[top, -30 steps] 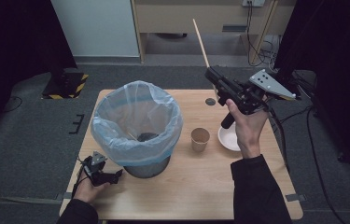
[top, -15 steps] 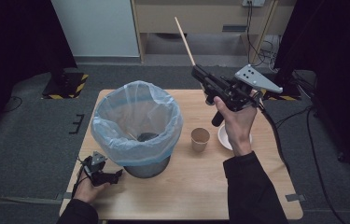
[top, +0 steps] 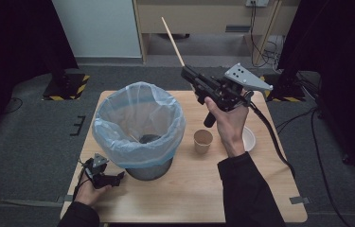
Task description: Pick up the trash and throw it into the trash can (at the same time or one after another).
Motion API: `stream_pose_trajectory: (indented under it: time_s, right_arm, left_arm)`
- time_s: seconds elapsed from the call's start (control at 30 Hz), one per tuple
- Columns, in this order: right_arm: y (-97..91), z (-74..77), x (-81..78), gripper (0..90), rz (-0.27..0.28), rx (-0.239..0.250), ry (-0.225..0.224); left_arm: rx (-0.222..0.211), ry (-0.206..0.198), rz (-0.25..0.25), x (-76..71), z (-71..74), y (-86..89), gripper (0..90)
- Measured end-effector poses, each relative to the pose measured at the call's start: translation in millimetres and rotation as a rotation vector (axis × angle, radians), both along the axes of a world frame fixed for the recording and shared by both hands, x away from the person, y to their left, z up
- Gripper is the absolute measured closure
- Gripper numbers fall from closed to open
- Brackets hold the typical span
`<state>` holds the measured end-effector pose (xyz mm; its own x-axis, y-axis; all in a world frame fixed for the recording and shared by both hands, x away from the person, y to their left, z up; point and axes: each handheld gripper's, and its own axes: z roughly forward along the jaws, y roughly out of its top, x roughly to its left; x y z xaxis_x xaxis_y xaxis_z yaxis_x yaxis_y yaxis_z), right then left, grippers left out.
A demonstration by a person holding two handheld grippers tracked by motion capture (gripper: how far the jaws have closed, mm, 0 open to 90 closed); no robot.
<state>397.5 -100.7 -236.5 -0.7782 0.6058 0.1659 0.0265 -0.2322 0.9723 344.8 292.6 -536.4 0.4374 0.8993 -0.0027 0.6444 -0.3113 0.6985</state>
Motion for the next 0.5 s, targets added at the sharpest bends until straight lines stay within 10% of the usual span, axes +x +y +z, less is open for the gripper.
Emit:
stream_pose_trajectory:
  time_s: [0.5]
  right_arm:
    - [18.2, -1.6, 3.6, 85.8, 0.046, -0.048, 0.000]
  left_arm:
    - [0.001, 0.000, -0.001, 0.0, 0.0, 0.1, 0.0]
